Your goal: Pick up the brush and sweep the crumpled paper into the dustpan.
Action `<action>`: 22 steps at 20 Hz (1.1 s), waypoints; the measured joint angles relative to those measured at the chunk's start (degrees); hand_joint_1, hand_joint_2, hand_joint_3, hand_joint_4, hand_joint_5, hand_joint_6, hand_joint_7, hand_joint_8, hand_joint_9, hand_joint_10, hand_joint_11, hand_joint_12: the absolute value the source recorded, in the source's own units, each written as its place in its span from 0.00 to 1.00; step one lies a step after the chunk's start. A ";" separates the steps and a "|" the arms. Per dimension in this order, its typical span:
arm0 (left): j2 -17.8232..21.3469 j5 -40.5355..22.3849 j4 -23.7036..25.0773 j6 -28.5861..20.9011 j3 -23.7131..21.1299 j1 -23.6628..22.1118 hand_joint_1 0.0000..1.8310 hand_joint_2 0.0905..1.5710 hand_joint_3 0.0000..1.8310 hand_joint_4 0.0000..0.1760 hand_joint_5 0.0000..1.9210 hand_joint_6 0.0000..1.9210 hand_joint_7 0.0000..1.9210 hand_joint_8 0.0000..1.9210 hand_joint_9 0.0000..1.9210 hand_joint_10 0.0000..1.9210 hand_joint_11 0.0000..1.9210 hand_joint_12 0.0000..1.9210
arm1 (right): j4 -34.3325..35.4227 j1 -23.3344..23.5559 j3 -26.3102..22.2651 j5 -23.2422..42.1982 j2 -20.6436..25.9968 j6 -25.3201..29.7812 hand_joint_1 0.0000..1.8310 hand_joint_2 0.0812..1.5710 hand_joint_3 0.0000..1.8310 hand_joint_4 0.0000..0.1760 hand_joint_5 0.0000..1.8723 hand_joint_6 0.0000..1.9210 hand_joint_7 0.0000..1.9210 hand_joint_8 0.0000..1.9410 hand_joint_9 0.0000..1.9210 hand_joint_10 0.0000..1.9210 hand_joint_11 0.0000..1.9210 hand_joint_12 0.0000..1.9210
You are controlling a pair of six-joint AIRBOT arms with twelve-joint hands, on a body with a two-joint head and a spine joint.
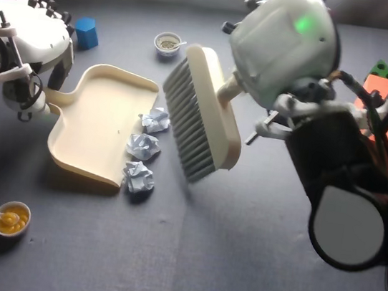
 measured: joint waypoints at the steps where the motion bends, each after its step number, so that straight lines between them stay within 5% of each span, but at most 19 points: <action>1: 0.00 -0.22 0.04 0.00 0.00 -0.04 0.59 0.67 0.00 0.43 0.54 0.46 0.15 0.00 0.09 0.00 0.06 0.01 | 2.49 1.18 -0.74 2.10 0.02 -4.63 0.76 0.72 0.00 1.00 0.56 1.00 0.55 1.00 0.53 1.00 0.26 0.66; 2: 0.00 -0.22 0.07 0.00 0.00 -0.11 0.59 0.67 0.00 0.35 0.55 0.45 0.15 0.00 0.10 0.00 0.06 0.01 | 4.26 2.14 -1.20 3.48 0.04 -8.11 0.76 0.72 0.00 1.00 0.56 1.00 0.55 1.00 0.54 1.00 0.26 0.61; 4: 0.00 -0.20 0.02 -0.02 0.00 -0.11 0.59 0.67 0.00 0.33 0.54 0.46 0.14 0.00 0.08 0.00 0.06 0.01 | 13.33 5.14 -1.79 6.38 -0.24 -21.27 0.76 0.72 0.00 1.00 0.56 1.00 0.53 1.00 0.52 1.00 0.28 0.69; 5: 0.00 -0.22 0.02 -0.02 0.00 -0.11 0.59 0.67 0.00 0.39 0.54 0.46 0.14 0.00 0.08 0.00 0.05 0.01 | 16.52 6.12 -1.79 6.93 -0.24 -24.87 0.77 0.72 0.00 1.00 0.55 1.00 0.52 1.00 0.51 1.00 0.33 0.80; 6: 0.00 -0.24 0.02 -0.02 0.00 -0.11 0.59 0.67 0.00 0.31 0.55 0.44 0.14 0.00 0.08 0.00 0.06 0.01 | 19.54 7.04 -1.79 7.06 -0.26 -27.93 0.76 0.72 0.00 1.00 0.55 1.00 0.53 1.00 0.52 1.00 0.33 0.77; 7: 0.00 -0.31 0.02 0.00 0.00 -0.11 0.59 0.67 0.00 0.47 0.54 0.45 0.14 0.00 0.08 0.00 0.05 0.00 | 24.50 8.68 -1.77 6.64 -0.55 -31.21 0.78 0.71 0.00 1.00 0.56 1.00 0.54 1.00 0.53 1.00 0.36 0.85; 8: 0.00 -0.31 0.04 -0.02 0.00 -0.11 0.58 0.68 0.00 0.47 0.54 0.46 0.14 0.00 0.08 0.00 0.05 0.00 | 29.07 10.29 -1.60 5.64 -1.09 -34.42 0.78 0.71 0.00 1.00 0.57 1.00 0.55 1.00 0.54 1.00 0.36 0.82; 9: 0.00 -0.31 0.04 0.00 -0.07 -0.11 0.58 0.68 0.00 0.48 0.54 0.47 0.14 0.00 0.08 0.00 0.05 0.00 | 30.16 10.75 -1.38 5.22 -1.53 -36.28 0.76 0.72 0.00 1.00 0.56 1.00 0.56 1.00 0.56 1.00 0.24 0.71; 10: 0.00 -0.28 0.04 -0.02 -0.07 -0.11 0.58 0.67 0.00 0.57 0.54 0.45 0.15 0.00 0.09 0.00 0.05 0.01 | 30.53 10.80 -0.98 4.81 -2.25 -38.58 0.77 0.73 0.00 1.00 0.56 1.00 0.57 1.00 0.57 1.00 0.30 0.69; 11: 0.00 -0.26 0.02 0.00 -0.09 -0.11 0.59 0.67 0.00 0.35 0.56 0.43 0.15 0.00 0.09 0.00 0.06 0.01 | 31.56 10.80 -0.90 4.72 -2.75 -39.54 0.77 0.73 0.00 1.00 0.56 1.00 0.58 1.00 0.60 1.00 0.38 0.68; 12: 0.00 -0.39 -0.20 0.00 -0.20 -0.02 0.59 0.66 0.00 0.31 0.56 0.43 0.15 0.00 0.09 0.00 0.06 0.01 | 33.83 10.93 -0.90 4.85 -3.34 -40.59 0.77 0.73 0.00 1.00 0.55 1.00 0.58 1.00 0.60 1.00 0.39 0.68; 14: 0.02 -0.68 -0.42 0.00 -0.74 0.55 0.58 0.67 0.00 0.57 0.55 0.44 0.14 0.00 0.09 0.00 0.05 0.00 | 36.65 11.50 -0.90 4.79 -4.83 -42.38 0.77 0.73 0.00 1.00 0.55 1.00 0.58 1.00 0.60 1.00 0.39 0.61; 15: 0.02 -0.44 -0.57 -0.02 -0.90 0.61 0.58 0.67 0.00 0.60 0.55 0.44 0.15 0.00 0.09 0.00 0.06 0.01 | 36.44 11.52 -0.90 4.76 -5.29 -42.91 0.77 0.73 0.00 1.00 0.54 1.00 0.59 1.00 0.61 1.00 0.41 0.62; 16: 0.04 -0.33 -0.59 -0.02 -0.96 0.61 0.59 0.66 0.00 0.42 0.56 0.43 0.16 0.00 0.10 0.00 0.07 0.01 | 36.59 11.72 -0.92 4.72 -6.12 -43.56 0.77 0.72 0.00 1.00 0.53 1.00 0.57 1.00 0.60 1.00 0.37 0.89; 17: 0.37 -0.44 -0.52 -0.02 -1.42 0.63 0.60 0.66 0.00 0.19 0.56 0.43 0.15 0.00 0.10 0.00 0.06 0.01 | 37.13 11.98 -0.94 4.85 -6.82 -44.44 0.79 0.72 0.00 1.00 0.53 1.00 0.54 1.00 0.58 1.00 0.42 0.98; 18: 0.48 -0.52 -0.33 -0.04 -1.53 0.83 0.60 0.66 0.00 0.28 0.56 0.43 0.16 0.00 0.09 0.00 0.07 0.01 | 37.75 12.13 -0.94 4.83 -7.19 -44.83 0.80 0.73 0.00 1.00 0.54 1.00 0.54 1.00 0.58 1.00 0.41 1.00; 19: 0.48 -0.48 -0.61 -0.04 -1.55 1.07 0.59 0.67 0.00 0.25 0.55 0.45 0.14 0.00 0.08 0.00 0.05 0.01 | 37.64 12.15 -0.94 4.72 -7.67 -45.11 0.78 0.74 0.00 1.00 0.54 1.00 0.56 1.00 0.60 1.00 0.49 1.00; 20: 0.63 -0.42 -1.09 -0.02 -1.73 1.22 0.60 0.67 0.00 0.00 0.55 0.44 0.14 0.00 0.08 0.00 0.05 0.01 | 37.75 12.15 -0.63 4.76 -8.02 -45.11 0.79 0.75 0.00 0.99 0.55 1.00 0.58 1.00 0.63 1.00 0.58 1.00; 22: 1.20 -0.46 -1.16 -0.02 -2.38 1.27 0.60 0.66 0.00 0.10 0.56 0.42 0.15 0.00 0.09 0.00 0.07 0.01 | 37.81 12.17 0.90 4.59 -8.92 -45.11 0.81 0.73 0.00 1.00 0.54 1.00 0.57 1.00 0.63 1.00 0.64 1.00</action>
